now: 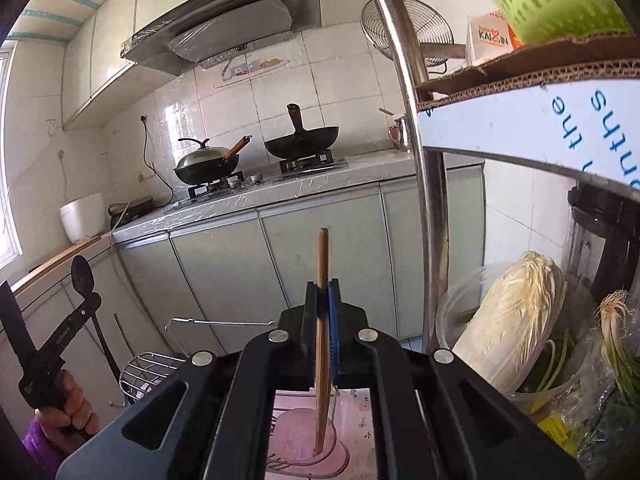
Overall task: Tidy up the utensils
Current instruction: 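Carry the black spoon into the pink cup with the left tool while the right tool drops its chopstick in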
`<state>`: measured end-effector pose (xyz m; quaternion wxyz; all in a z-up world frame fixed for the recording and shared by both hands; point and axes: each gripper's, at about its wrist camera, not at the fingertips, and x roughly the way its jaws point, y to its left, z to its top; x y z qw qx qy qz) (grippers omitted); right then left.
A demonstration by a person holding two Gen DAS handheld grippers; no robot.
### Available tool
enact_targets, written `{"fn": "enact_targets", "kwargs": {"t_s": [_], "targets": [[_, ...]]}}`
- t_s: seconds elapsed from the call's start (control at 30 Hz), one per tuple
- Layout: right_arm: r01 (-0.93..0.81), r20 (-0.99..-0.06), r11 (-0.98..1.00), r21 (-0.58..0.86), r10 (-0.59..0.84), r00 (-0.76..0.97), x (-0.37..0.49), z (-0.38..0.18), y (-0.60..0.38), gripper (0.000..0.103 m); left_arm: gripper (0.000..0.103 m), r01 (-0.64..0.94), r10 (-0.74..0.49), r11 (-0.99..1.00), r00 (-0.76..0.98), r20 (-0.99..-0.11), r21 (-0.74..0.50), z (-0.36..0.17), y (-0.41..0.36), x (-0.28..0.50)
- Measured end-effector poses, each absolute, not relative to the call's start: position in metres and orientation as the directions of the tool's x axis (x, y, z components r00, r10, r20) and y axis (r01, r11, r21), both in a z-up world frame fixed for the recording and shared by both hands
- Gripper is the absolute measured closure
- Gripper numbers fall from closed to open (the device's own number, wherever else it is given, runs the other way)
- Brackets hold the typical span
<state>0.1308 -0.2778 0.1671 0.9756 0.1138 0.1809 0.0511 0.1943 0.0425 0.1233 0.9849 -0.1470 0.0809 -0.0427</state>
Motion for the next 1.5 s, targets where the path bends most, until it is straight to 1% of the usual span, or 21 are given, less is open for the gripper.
{"fn": "enact_targets", "kwargs": {"t_s": [0.17,0.3,0.43,0.73,0.9,0.97,1.03,1.07,1.1,1.13,1.17,1.2,1.23,1.33,1.5], "targets": [[-0.057,-0.379,0.969,0.240,0.147,0.913,0.135,0.152,-0.276,0.098,0.099,0.050,-0.094,0.960,0.985,-0.147,-0.275,0.103,0.040,0.199],[-0.057,-0.405,0.967,0.249,0.157,0.901,0.135,0.141,-0.275,0.098,0.100,0.062,-0.113,0.961,0.977,-0.178,-0.271,0.086,0.039,0.194],[-0.059,-0.433,0.958,0.281,0.182,0.883,0.133,0.129,-0.275,0.098,0.100,0.081,-0.156,0.950,0.960,-0.233,-0.302,0.070,0.044,0.186],[-0.048,-0.486,0.934,0.354,0.227,0.844,0.134,0.107,-0.282,0.097,0.099,0.085,-0.260,0.909,0.881,-0.395,-0.407,0.042,0.060,0.199],[-0.051,-0.503,0.934,0.352,0.235,0.832,0.135,0.107,-0.279,0.097,0.099,0.074,-0.288,0.893,0.852,-0.438,-0.443,0.037,0.065,0.204],[-0.051,-0.507,0.931,0.361,0.242,0.828,0.135,0.107,-0.279,0.097,0.096,0.071,-0.292,0.891,0.846,-0.447,-0.448,0.039,0.065,0.203],[-0.049,-0.517,0.926,0.374,0.252,0.818,0.136,0.107,-0.280,0.096,0.083,0.058,-0.283,0.895,0.841,-0.462,-0.442,0.040,0.065,0.204],[-0.050,-0.524,0.923,0.380,0.260,0.811,0.136,0.106,-0.280,0.096,0.075,0.052,-0.280,0.894,0.839,-0.466,-0.444,0.042,0.065,0.205],[-0.050,-0.534,0.923,0.382,0.264,0.803,0.136,0.106,-0.280,0.090,0.071,0.048,-0.281,0.892,0.838,-0.468,-0.450,0.042,0.067,0.204],[-0.049,-0.541,0.923,0.381,0.266,0.798,0.136,0.105,-0.279,0.080,0.069,0.044,-0.283,0.888,0.837,-0.469,-0.457,0.044,0.069,0.203],[-0.051,-0.542,0.923,0.382,0.269,0.796,0.134,0.105,-0.279,0.075,0.067,0.040,-0.283,0.886,0.836,-0.470,-0.462,0.046,0.070,0.202],[-0.053,-0.540,0.921,0.385,0.272,0.797,0.132,0.106,-0.280,0.066,0.066,0.034,-0.279,0.885,0.836,-0.473,-0.464,0.047,0.072,0.201],[-0.056,-0.536,0.921,0.386,0.273,0.799,0.130,0.107,-0.280,0.063,0.066,0.030,-0.277,0.885,0.837,-0.473,-0.465,0.049,0.073,0.199],[-0.059,-0.528,0.921,0.385,0.272,0.804,0.122,0.110,-0.281,0.060,0.065,0.031,-0.272,0.888,0.841,-0.468,-0.459,0.054,0.075,0.191],[-0.051,-0.522,0.918,0.393,0.269,0.809,0.102,0.114,-0.283,0.059,0.064,0.036,-0.266,0.897,0.841,-0.471,-0.441,0.065,0.076,0.172]]}}
